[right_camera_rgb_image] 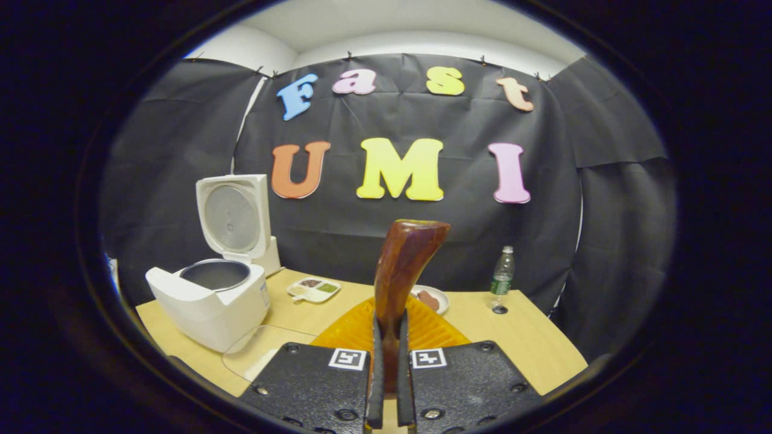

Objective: Close the left gripper, press the button to open the rice cooker; take a wooden spoon from the chopstick holder with the right hand, scoop a spoonful of rice and pour it into the rice cooker, then put the wooden spoon back into the chopstick holder.

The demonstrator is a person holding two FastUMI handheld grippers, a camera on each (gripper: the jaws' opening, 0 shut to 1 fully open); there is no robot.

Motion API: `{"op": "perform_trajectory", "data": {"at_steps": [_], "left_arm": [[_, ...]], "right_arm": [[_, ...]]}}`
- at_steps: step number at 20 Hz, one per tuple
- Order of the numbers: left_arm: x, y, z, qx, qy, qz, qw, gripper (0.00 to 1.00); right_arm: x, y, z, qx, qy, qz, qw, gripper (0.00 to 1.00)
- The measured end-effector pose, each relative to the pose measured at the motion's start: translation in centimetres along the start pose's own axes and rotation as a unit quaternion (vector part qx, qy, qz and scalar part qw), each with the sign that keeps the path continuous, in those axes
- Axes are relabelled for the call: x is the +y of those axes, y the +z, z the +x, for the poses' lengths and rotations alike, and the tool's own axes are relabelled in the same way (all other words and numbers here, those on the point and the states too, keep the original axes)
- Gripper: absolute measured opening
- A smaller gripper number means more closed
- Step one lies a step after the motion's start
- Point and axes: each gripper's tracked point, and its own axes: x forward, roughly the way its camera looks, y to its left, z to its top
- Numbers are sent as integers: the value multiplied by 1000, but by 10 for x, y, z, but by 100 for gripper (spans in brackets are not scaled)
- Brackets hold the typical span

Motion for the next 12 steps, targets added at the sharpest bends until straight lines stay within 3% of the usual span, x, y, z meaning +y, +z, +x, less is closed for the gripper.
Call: {"op": "perform_trajectory", "data": {"at_steps": [5, 12], "left_arm": [[1, -6, 1, 6, -2, 14, 1000, 94], [7, -14, 7, 19, 2, 19, 1000, 94]], "right_arm": [[47, -16, 8, -5, 14, -14, 1000, 14], [98, -82, 24, 66, 22, -7, 998, 14]]}}
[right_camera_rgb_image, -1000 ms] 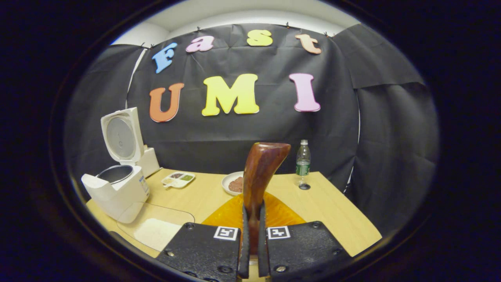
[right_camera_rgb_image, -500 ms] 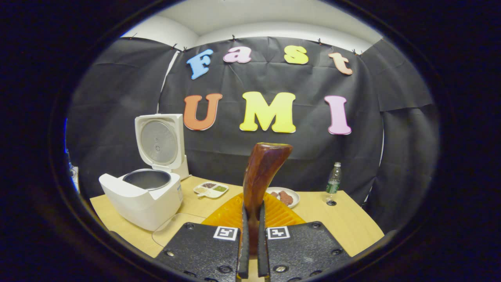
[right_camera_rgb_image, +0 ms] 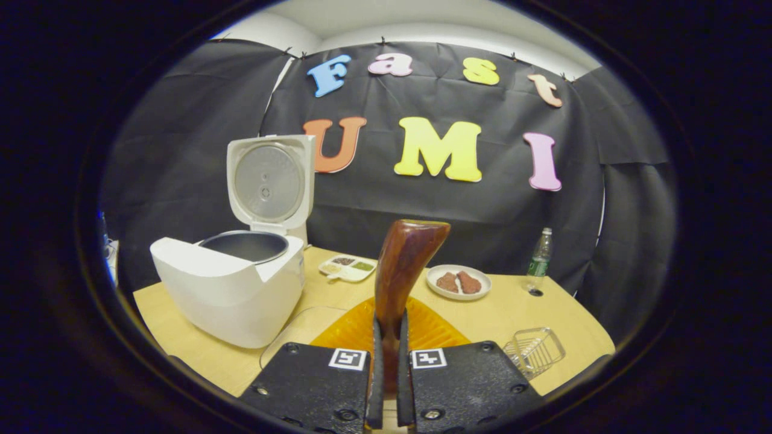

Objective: Close the left gripper, press the button to open the rice cooker; take a wooden spoon from the chopstick holder with the right hand, scoop a spoonful of rice and pour it into the rice cooker, then put the wooden spoon back into the chopstick holder.

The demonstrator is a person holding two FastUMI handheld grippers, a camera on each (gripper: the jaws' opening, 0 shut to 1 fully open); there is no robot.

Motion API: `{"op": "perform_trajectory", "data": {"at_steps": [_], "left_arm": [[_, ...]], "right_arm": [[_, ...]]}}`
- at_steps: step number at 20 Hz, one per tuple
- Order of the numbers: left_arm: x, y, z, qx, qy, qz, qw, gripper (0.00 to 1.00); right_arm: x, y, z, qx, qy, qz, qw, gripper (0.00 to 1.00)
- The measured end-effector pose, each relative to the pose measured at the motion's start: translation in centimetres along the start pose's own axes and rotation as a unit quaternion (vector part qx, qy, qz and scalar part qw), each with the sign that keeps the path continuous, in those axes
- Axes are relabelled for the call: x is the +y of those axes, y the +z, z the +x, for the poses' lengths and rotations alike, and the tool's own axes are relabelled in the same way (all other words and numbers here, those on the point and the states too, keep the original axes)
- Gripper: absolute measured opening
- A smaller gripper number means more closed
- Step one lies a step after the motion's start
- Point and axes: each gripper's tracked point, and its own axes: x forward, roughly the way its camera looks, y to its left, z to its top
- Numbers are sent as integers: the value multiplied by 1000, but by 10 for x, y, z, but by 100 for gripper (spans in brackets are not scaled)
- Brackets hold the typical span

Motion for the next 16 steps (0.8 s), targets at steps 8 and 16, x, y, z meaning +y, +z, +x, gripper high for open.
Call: {"op": "perform_trajectory", "data": {"at_steps": [8, 16], "left_arm": [[0, -2, -2, 5, 2, 14, 1000, 94], [-6, -5, 8, 10, -1, 14, 1000, 94]], "right_arm": [[36, -34, 11, 64, 41, 59, 995, 14], [50, -40, 4, 136, 120, 202, 962, 14]]}}
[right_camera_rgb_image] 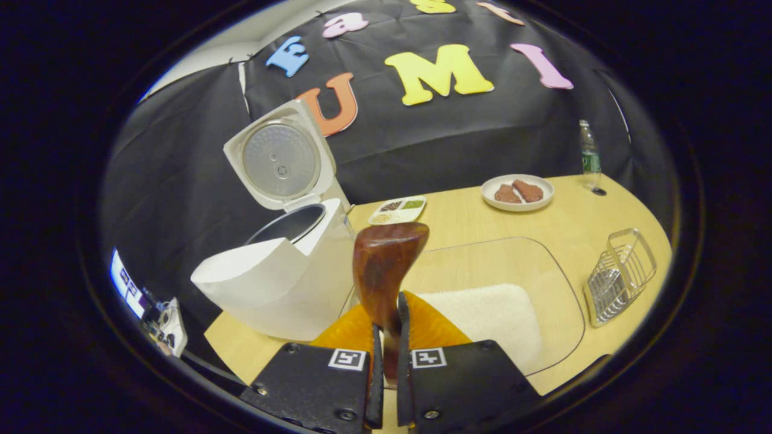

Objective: Close the left gripper, press the button to open the rice cooker; take a wooden spoon from the chopstick holder with the right hand, scoop a spoonful of rice and pour it into the rice cooker, then put the wooden spoon back into the chopstick holder.

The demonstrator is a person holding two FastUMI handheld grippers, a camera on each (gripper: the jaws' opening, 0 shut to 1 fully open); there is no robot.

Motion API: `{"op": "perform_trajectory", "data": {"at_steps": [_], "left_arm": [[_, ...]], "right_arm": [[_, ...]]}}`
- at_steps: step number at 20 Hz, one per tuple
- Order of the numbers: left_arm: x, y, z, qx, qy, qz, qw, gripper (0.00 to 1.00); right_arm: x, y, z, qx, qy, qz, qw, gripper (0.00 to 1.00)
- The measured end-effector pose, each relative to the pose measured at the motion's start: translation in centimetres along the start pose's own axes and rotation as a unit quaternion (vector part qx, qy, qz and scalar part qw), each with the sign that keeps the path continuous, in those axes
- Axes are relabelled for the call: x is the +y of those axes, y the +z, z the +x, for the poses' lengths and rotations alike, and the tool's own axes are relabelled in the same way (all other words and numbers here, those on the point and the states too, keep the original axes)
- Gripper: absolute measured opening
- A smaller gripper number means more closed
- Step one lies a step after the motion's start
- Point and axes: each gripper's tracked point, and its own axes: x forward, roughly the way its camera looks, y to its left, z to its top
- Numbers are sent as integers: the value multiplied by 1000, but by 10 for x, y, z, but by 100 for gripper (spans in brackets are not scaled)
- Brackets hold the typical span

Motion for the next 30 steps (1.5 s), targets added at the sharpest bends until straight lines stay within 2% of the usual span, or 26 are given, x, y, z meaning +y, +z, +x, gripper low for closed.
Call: {"op": "perform_trajectory", "data": {"at_steps": [3, 7, 10, 15, 17, 19, 21, 23, 25, 27, 30], "left_arm": [[-2, 5, 16, -2, 1, -6, 1000, 94], [-14, 10, 41, 10, -17, -3, 1000, 94], [-19, 12, 62, 12, -22, 5, 1000, 94], [-34, 0, 95, 31, -33, 16, 999, 94], [-38, -1, 104, 31, -37, 16, 999, 95], [-42, 0, 111, 32, -41, 16, 999, 95], [-45, 2, 117, 29, -47, 17, 998, 95], [-45, 4, 124, 28, -49, 20, 998, 95], [-46, 3, 128, 31, -51, 22, 998, 95], [-45, 2, 135, 35, -50, 21, 998, 95], [-33, 3, 137, 38, -34, 18, 999, 96]], "right_arm": [[-7, 2, 3, 18, 27, 71, 997, 14], [-16, 16, -6, 21, 59, 164, 984, 13], [-25, 18, -9, 17, 73, 201, 977, 13], [-64, 37, -16, -15, 71, 266, 961, 13], [-71, 47, -22, -27, 80, 295, 952, 13], [-71, 55, -31, -35, 104, 336, 935, 13], [-63, 69, -46, -51, 154, 381, 910, 11], [-58, 86, -63, -68, 211, 437, 871, 13], [-51, 95, -75, -63, 253, 486, 834, 13], [-47, 106, -82, -62, 272, 504, 817, 13], [-42, 113, -86, -55, 265, 521, 809, 13]]}}
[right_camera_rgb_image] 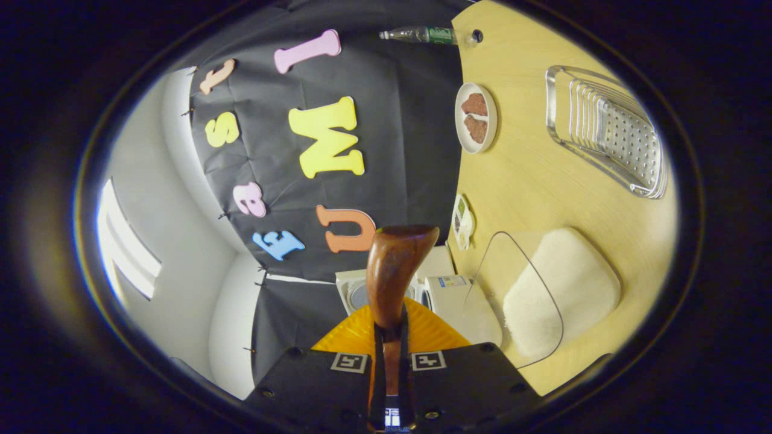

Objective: Close the left gripper, press the button to open the rice cooker; take a wooden spoon from the chopstick holder with the right hand, scoop a spoonful of rice and pour it into the rice cooker, then put the wooden spoon back into the chopstick holder.

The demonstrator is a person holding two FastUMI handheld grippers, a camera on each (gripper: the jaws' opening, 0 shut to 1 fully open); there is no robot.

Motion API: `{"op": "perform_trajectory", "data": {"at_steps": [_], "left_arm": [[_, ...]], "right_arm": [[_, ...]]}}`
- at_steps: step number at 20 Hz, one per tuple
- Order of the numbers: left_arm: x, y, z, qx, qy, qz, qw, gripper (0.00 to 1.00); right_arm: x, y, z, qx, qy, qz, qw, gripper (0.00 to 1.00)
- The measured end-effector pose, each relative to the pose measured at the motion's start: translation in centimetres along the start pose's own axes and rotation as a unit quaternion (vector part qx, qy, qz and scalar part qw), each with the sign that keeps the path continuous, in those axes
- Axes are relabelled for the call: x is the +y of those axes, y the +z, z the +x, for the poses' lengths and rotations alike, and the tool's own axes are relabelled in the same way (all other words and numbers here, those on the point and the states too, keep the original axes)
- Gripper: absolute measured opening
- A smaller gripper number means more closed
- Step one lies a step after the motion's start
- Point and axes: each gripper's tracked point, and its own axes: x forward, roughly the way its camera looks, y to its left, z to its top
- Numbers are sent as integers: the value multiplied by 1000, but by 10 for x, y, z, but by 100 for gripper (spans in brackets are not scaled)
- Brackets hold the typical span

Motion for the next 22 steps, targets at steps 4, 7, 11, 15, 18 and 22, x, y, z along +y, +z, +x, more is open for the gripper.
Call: {"op": "perform_trajectory", "data": {"at_steps": [4, 7, 11, 15, 18, 22], "left_arm": [[10, -3, -6, -3, 7, -7, 1000, 96], [24, -3, -13, -8, 19, -6, 1000, 96], [36, -1, -25, -18, 19, -9, 1000, 96], [56, 0, -39, -24, 32, -14, 999, 96], [73, 0, -53, -23, 45, -23, 998, 96], [90, -2, -70, -21, 56, -43, 997, 96]], "right_arm": [[13, -6, 15, 13, -24, -22, 999, 13], [26, -21, 39, 34, -34, -78, 996, 13], [33, -35, 67, 47, -61, -122, 990, 8], [46, -40, 101, 52, -83, -157, 983, 8], [59, -51, 126, 56, -91, -189, 976, 8], [68, -76, 168, 72, -113, -259, 957, 8]]}}
